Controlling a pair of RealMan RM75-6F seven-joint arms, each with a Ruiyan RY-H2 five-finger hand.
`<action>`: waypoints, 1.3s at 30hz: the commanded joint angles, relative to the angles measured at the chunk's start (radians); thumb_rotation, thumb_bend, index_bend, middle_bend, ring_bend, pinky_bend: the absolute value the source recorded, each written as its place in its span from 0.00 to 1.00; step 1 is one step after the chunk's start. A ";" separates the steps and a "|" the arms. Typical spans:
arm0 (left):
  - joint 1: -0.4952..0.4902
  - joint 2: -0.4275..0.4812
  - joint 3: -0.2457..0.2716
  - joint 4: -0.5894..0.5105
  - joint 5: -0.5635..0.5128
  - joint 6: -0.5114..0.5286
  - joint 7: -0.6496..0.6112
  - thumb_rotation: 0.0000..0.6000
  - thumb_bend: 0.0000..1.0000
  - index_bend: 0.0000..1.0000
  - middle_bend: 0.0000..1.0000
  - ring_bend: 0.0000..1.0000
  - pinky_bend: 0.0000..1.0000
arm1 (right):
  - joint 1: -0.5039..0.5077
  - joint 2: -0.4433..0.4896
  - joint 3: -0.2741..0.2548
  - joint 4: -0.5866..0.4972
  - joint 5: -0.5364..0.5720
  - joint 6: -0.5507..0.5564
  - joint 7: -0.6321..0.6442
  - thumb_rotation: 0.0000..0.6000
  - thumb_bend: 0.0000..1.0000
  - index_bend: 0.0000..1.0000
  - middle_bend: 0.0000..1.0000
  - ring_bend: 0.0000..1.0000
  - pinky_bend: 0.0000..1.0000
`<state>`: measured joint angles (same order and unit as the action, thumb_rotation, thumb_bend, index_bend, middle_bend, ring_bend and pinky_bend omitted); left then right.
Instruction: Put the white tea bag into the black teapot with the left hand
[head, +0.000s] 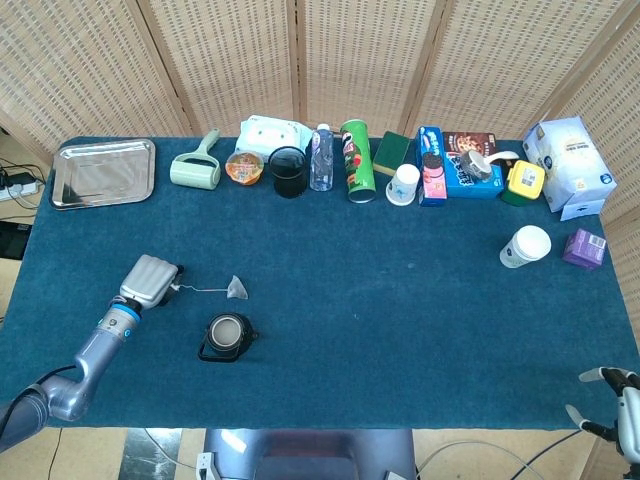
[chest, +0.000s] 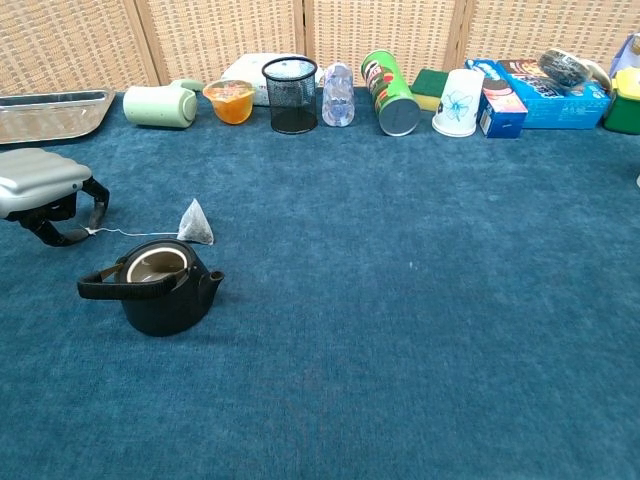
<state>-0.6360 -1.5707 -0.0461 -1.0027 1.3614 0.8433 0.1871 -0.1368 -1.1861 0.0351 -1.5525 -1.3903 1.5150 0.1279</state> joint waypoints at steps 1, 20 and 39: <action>-0.001 0.000 0.000 -0.001 -0.002 -0.002 0.001 1.00 0.45 0.51 1.00 0.96 0.91 | -0.001 0.000 0.000 0.001 0.001 0.000 0.001 1.00 0.22 0.42 0.41 0.29 0.26; 0.039 0.097 -0.035 -0.164 0.019 0.131 -0.136 1.00 0.50 0.60 1.00 0.97 0.91 | 0.002 -0.004 0.000 0.010 -0.013 -0.002 0.017 1.00 0.22 0.42 0.41 0.29 0.27; 0.079 0.277 -0.074 -0.507 0.073 0.262 -0.322 1.00 0.49 0.60 1.00 0.99 0.93 | -0.003 -0.017 -0.006 0.057 -0.034 0.004 0.081 1.00 0.22 0.42 0.41 0.29 0.27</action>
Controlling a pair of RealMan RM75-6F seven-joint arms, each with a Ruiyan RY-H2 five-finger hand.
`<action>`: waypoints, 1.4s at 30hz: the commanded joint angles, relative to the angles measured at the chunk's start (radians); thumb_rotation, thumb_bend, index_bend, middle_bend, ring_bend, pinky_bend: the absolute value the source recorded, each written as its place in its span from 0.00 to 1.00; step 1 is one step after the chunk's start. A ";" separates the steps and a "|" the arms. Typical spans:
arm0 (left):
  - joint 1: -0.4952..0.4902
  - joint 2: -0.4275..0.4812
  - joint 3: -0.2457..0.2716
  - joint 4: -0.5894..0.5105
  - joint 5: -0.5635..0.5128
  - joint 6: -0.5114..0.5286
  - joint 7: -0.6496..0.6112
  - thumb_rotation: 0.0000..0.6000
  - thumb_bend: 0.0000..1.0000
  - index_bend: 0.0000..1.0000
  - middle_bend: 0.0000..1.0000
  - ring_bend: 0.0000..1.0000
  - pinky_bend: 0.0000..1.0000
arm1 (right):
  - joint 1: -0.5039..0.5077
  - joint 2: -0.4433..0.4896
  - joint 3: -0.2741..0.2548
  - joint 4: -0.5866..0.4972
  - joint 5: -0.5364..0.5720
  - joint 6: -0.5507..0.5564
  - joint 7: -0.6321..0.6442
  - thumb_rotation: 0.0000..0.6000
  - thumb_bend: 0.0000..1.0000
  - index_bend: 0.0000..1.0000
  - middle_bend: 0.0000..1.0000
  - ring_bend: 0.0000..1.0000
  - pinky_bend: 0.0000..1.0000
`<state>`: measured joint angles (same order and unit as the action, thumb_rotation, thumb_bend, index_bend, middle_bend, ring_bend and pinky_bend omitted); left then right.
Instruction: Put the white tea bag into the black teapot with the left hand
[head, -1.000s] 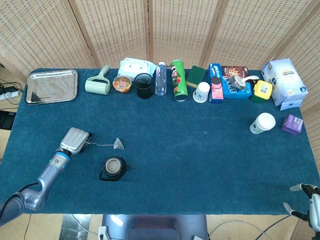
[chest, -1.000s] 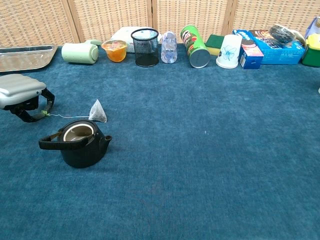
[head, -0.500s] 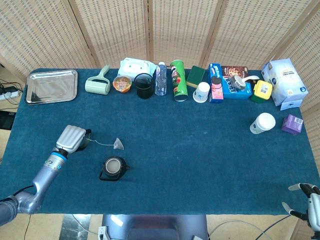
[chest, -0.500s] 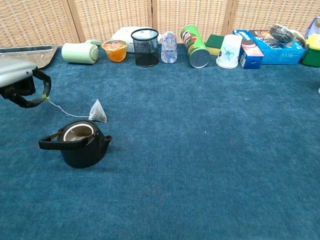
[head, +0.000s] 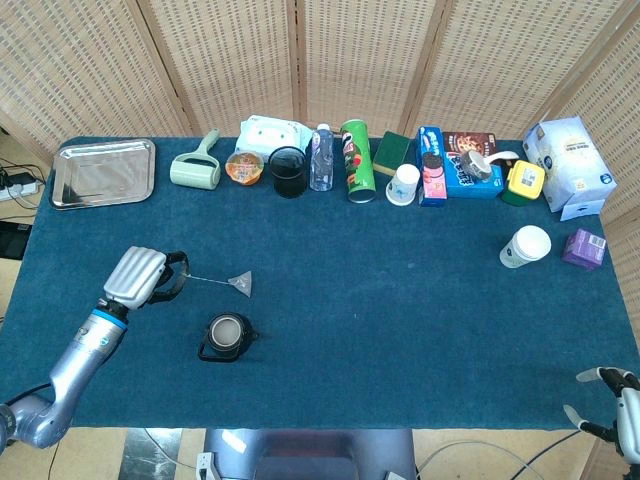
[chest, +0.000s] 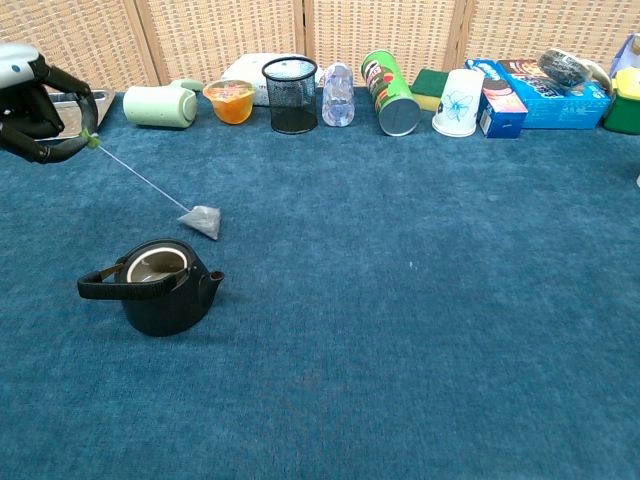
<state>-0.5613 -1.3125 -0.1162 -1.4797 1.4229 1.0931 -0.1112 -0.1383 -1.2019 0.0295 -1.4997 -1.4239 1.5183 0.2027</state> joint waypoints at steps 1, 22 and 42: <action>0.004 0.022 -0.004 -0.036 0.014 0.014 -0.028 1.00 0.49 0.60 1.00 0.99 0.93 | -0.001 -0.002 -0.001 0.006 -0.001 0.000 0.008 1.00 0.22 0.42 0.41 0.29 0.27; 0.019 0.122 0.009 -0.226 0.116 0.075 -0.157 1.00 0.49 0.61 1.00 0.99 0.93 | -0.010 -0.015 -0.006 0.037 -0.008 0.006 0.041 1.00 0.22 0.42 0.41 0.29 0.27; 0.014 0.169 0.032 -0.318 0.176 0.091 -0.148 1.00 0.49 0.61 1.00 0.99 0.93 | -0.012 -0.018 -0.003 0.051 0.000 -0.002 0.057 1.00 0.22 0.42 0.41 0.29 0.27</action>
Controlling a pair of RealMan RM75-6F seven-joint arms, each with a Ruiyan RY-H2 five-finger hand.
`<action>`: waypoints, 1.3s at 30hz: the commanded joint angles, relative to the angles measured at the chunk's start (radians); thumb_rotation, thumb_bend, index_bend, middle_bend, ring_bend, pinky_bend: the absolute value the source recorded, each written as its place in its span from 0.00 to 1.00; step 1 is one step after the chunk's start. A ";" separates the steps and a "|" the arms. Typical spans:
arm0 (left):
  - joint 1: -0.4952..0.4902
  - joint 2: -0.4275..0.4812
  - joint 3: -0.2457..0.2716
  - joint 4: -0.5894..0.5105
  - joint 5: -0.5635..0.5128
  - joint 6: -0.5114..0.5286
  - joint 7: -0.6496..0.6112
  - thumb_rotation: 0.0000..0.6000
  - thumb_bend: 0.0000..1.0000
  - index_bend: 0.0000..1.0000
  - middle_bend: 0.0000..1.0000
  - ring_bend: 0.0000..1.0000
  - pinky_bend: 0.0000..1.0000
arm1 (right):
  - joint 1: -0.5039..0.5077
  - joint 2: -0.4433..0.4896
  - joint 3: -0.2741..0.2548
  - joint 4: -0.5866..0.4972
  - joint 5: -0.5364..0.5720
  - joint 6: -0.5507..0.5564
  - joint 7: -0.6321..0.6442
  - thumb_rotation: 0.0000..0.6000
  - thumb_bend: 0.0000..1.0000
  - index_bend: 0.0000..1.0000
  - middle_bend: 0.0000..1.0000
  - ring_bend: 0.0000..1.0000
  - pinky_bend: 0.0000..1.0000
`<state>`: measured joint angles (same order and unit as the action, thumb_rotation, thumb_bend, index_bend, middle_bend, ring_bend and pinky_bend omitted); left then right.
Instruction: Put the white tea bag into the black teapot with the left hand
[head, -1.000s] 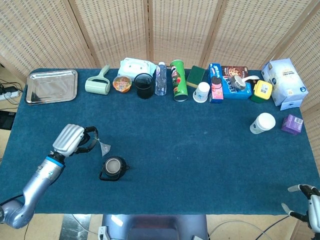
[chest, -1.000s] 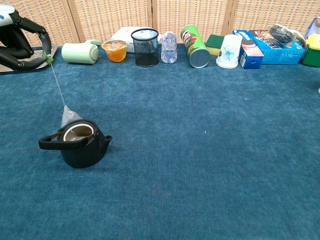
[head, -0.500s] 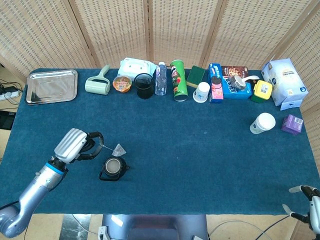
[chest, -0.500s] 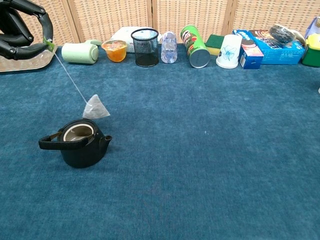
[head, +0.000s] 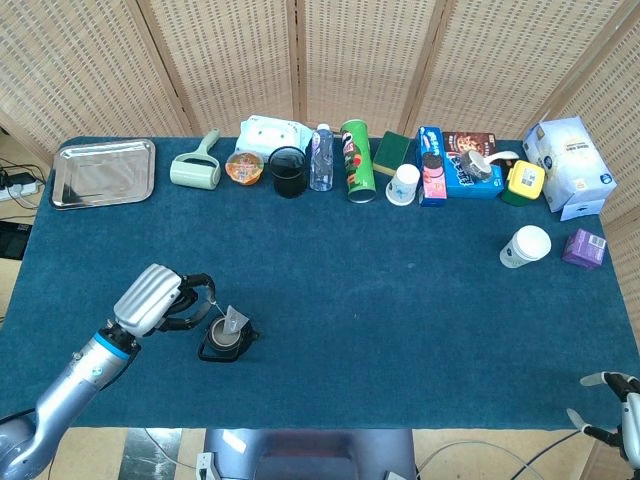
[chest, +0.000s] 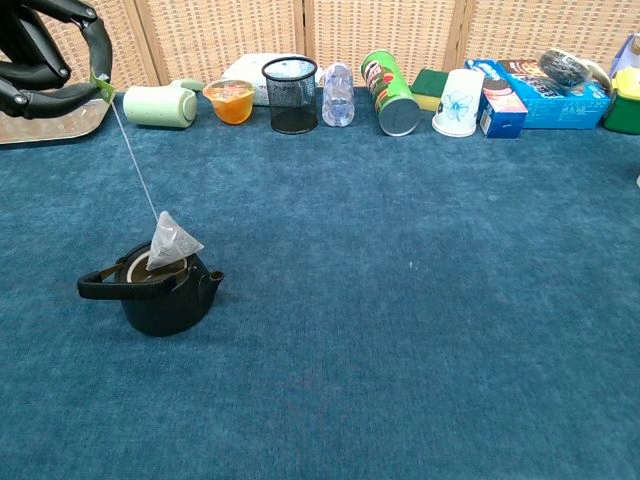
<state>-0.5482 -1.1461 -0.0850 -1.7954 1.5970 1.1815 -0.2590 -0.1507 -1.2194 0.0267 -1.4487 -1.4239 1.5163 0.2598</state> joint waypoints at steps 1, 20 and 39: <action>0.001 0.004 0.001 -0.004 0.003 0.004 0.000 1.00 0.49 0.61 1.00 0.99 0.93 | 0.000 0.000 0.001 0.001 0.000 0.000 0.001 1.00 0.22 0.42 0.41 0.29 0.27; 0.009 0.032 0.027 -0.028 0.024 0.006 -0.009 1.00 0.49 0.61 1.00 0.99 0.93 | -0.003 -0.003 0.002 0.008 -0.002 0.003 0.009 1.00 0.22 0.41 0.41 0.29 0.27; 0.025 0.043 0.053 -0.016 -0.020 -0.027 0.008 1.00 0.49 0.61 1.00 0.99 0.93 | -0.007 -0.005 -0.001 0.021 -0.009 0.005 0.023 1.00 0.22 0.41 0.41 0.29 0.27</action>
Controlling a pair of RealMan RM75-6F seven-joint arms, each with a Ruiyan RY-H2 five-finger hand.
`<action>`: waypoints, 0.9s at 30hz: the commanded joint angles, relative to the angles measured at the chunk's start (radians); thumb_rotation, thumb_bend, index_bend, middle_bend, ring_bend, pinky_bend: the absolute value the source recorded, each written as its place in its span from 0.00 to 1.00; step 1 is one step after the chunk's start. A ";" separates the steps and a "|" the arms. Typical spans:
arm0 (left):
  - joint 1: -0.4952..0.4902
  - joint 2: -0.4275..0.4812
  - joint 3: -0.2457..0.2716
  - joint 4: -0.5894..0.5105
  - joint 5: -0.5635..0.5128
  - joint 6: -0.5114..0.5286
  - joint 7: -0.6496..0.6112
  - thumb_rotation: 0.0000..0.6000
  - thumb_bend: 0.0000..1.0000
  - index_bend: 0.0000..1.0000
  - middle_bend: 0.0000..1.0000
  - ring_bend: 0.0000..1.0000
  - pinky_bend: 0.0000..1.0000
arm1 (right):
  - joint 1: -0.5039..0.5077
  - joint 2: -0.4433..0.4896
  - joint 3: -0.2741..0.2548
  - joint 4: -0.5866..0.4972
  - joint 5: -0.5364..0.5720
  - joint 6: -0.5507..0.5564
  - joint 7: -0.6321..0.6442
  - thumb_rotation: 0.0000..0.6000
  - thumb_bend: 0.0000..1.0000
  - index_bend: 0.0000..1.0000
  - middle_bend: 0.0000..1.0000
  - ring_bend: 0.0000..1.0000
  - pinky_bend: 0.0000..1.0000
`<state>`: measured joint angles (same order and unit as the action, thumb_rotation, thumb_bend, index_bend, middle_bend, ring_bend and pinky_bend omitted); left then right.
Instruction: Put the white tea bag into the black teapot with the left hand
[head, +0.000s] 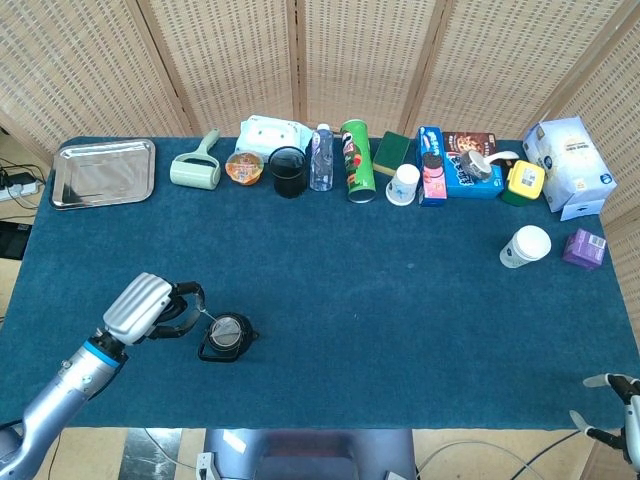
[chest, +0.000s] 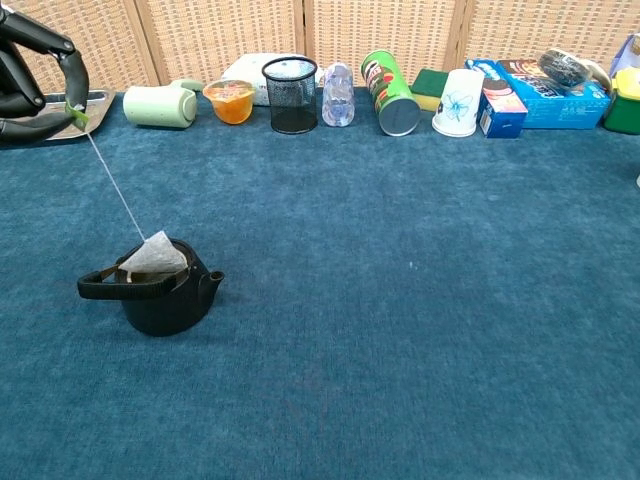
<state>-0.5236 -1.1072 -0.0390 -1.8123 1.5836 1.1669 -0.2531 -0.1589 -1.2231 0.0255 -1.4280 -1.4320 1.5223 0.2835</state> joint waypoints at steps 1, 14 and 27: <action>0.001 0.004 0.009 0.003 -0.011 -0.018 0.004 1.00 0.49 0.61 1.00 0.99 0.93 | 0.001 -0.002 0.000 0.000 -0.001 -0.002 -0.001 1.00 0.22 0.41 0.41 0.29 0.27; -0.011 -0.018 0.030 -0.001 -0.001 -0.065 0.016 1.00 0.49 0.61 1.00 0.99 0.93 | -0.004 0.000 -0.002 0.003 -0.006 0.007 0.007 1.00 0.22 0.41 0.41 0.29 0.27; -0.014 -0.002 0.050 -0.060 0.083 -0.036 -0.010 1.00 0.48 0.61 1.00 0.99 0.93 | -0.008 -0.004 -0.003 0.017 -0.010 0.010 0.024 1.00 0.22 0.41 0.41 0.29 0.27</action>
<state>-0.5394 -1.1123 0.0079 -1.8695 1.6628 1.1279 -0.2602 -0.1666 -1.2267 0.0225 -1.4107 -1.4418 1.5326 0.3073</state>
